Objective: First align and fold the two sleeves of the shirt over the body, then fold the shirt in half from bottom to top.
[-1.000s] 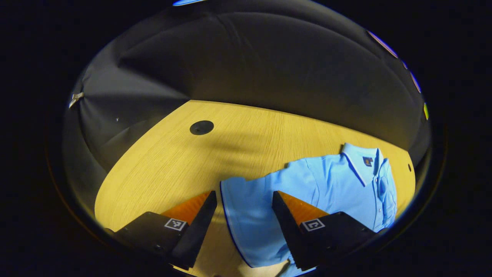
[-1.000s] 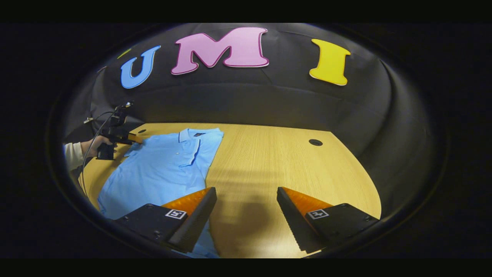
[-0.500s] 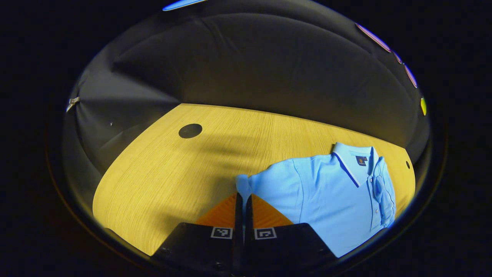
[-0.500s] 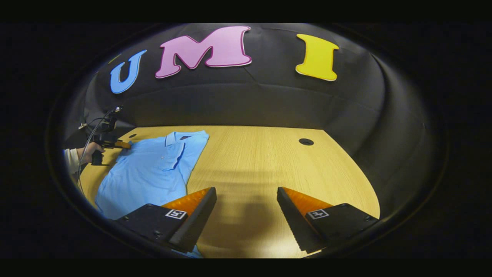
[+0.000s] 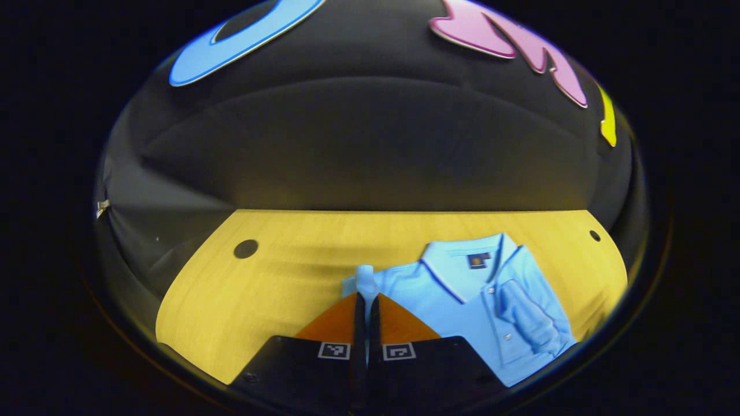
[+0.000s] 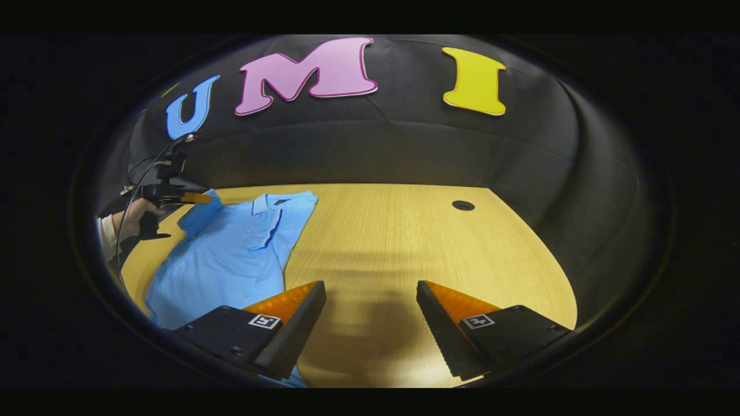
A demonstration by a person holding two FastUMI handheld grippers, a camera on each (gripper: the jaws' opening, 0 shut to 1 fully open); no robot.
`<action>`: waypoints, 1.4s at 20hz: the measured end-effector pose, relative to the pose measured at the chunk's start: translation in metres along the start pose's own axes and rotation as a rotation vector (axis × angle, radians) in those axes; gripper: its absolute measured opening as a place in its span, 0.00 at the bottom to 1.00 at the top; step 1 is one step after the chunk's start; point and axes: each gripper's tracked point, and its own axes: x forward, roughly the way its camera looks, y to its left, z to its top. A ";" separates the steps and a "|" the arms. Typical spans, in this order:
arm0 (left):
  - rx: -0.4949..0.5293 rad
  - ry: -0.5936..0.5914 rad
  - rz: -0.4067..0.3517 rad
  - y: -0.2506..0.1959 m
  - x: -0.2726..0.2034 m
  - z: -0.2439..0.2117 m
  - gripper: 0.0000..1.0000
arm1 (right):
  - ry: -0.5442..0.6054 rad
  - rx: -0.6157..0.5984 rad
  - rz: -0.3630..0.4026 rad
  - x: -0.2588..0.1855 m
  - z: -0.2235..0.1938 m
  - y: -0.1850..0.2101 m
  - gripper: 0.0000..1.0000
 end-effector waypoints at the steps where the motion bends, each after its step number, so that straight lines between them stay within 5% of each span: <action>1: -0.006 0.003 -0.025 -0.016 -0.001 -0.001 0.06 | -0.003 -0.009 -0.007 -0.001 -0.001 -0.001 0.96; 5: -0.010 0.013 -0.106 -0.063 -0.007 -0.010 0.11 | -0.004 -0.020 -0.022 -0.013 -0.010 -0.002 0.98; 10: -0.029 -0.082 -0.142 -0.080 -0.033 0.006 0.92 | 0.002 0.001 -0.035 -0.036 -0.029 0.007 0.98; 19: -0.020 -0.242 -0.094 -0.022 -0.183 -0.013 0.96 | 0.009 0.019 -0.057 -0.086 -0.044 0.033 0.98; 28: -0.122 -0.146 -0.032 0.046 -0.337 -0.109 0.96 | 0.100 0.079 -0.047 -0.157 -0.077 0.062 0.98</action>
